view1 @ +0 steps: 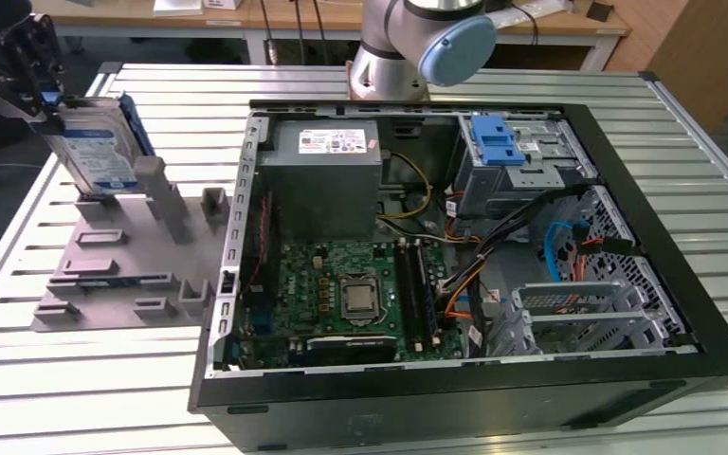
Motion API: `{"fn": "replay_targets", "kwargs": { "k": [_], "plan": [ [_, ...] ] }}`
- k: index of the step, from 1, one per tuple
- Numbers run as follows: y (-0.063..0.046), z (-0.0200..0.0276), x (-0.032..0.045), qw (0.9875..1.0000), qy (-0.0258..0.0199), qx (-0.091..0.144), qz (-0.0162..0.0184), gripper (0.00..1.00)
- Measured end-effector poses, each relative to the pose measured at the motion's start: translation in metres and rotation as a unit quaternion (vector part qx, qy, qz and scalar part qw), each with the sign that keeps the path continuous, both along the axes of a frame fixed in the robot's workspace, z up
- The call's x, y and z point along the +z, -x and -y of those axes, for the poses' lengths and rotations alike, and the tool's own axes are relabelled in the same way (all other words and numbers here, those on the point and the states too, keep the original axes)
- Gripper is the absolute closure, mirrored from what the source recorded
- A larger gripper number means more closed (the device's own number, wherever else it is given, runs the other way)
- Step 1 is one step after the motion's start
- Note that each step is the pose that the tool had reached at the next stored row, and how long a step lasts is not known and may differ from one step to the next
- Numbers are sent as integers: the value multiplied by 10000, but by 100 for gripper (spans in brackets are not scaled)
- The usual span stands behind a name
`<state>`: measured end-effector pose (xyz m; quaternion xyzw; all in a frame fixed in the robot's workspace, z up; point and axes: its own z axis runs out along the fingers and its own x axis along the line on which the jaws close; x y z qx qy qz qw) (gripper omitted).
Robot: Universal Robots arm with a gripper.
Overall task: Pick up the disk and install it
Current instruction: 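Pick up the disk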
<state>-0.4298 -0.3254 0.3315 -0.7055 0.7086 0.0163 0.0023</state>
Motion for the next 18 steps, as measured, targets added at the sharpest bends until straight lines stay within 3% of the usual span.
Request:
{"fn": "replay_targets", "kwargs": {
  "k": [18],
  "plan": [
    [0,0,180,10000,-10,0,0,64]
  ]
}}
